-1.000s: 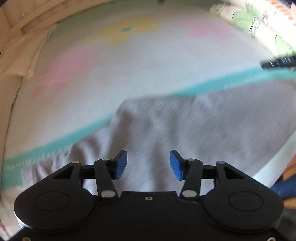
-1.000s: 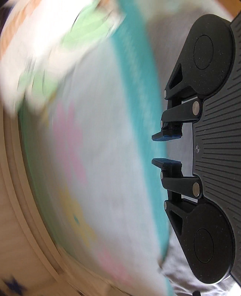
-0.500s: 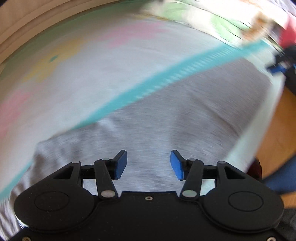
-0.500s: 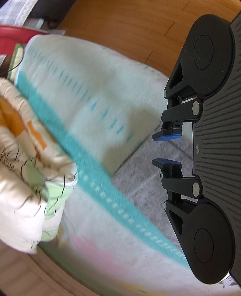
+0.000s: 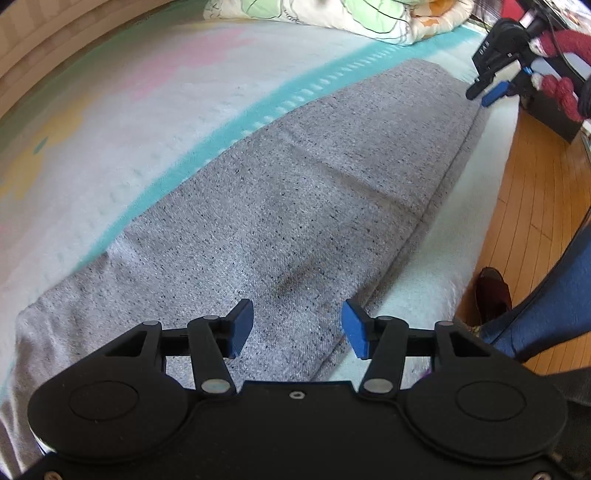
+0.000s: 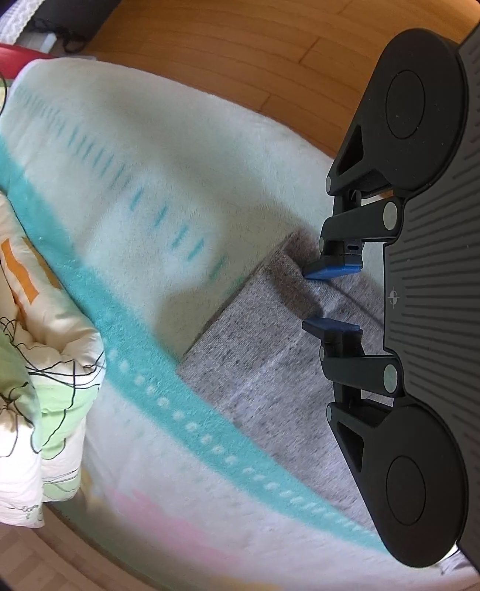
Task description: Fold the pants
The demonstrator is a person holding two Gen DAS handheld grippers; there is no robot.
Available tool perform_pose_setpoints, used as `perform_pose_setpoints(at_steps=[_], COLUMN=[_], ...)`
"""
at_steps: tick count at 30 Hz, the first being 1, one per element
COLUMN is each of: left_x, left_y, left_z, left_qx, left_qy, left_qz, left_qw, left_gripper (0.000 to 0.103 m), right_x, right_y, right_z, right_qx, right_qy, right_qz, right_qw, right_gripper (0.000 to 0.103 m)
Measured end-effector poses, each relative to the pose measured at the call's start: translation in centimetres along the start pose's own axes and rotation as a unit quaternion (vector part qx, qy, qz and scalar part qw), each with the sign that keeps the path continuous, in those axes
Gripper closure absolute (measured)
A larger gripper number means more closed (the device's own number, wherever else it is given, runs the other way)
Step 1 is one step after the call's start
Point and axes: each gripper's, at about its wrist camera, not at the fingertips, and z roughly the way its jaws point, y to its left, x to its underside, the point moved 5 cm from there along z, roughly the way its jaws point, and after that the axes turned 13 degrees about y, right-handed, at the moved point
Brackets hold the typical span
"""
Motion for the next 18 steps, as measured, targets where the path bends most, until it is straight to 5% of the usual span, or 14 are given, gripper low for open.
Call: perform_pose_setpoints(at_steps=[2, 11, 18], left_x=[-0.2, -0.6, -0.7], left_y=[0.1, -1.7, -3.8], left_z=[0.3, 0.2, 0.2], left_qx=[0.004, 0.009, -0.039], left_qy=[0.000, -0.033, -0.058], left_qz=[-0.008, 0.022, 0.078], left_qw=[1.0000, 0.9992, 0.9945], left_gripper=[0.044, 0.042, 0.041], right_x=[0.0, 0.3, 0.7], right_y=[0.2, 0.4, -0.5], right_z=[-0.6, -3.8, -4.1], right_qx=[-0.013, -0.057, -0.054], right_qy=[-0.016, -0.067, -0.066], right_qz=[-0.005, -0.002, 0.005], right_qw=[1.000, 0.996, 0.996], right_gripper=[0.097, 0.098, 0.098])
